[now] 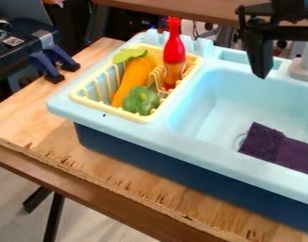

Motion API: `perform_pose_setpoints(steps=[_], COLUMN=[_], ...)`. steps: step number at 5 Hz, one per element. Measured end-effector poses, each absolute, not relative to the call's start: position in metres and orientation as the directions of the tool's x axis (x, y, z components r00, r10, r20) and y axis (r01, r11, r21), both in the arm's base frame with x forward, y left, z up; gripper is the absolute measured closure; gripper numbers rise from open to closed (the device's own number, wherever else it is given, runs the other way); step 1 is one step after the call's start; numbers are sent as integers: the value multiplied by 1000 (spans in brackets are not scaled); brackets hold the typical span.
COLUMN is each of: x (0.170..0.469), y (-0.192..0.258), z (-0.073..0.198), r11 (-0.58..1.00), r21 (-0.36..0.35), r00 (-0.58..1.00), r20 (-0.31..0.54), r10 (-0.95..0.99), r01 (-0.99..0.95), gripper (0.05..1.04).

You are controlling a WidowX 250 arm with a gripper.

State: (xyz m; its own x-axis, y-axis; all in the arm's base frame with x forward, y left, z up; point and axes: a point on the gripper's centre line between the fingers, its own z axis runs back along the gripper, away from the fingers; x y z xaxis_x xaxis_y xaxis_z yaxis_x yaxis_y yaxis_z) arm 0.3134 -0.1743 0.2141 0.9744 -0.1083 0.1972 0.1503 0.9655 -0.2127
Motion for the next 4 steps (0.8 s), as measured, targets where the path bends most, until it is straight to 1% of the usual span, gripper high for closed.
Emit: perform_pose_setpoints(steps=[1, 2, 3, 4], x=[314, 326, 338, 339], y=[-174, -159, -133, -107], z=[202, 209, 239, 282], r11=[969, 975, 992, 999], r21=[-201, -178, -96, -10], r00=[980, 971, 959, 946], r20=[165, 223, 280, 322], r10=[-111, -90, -51, -35], r01=[144, 131, 81, 40], gripper=[81, 81, 81, 81])
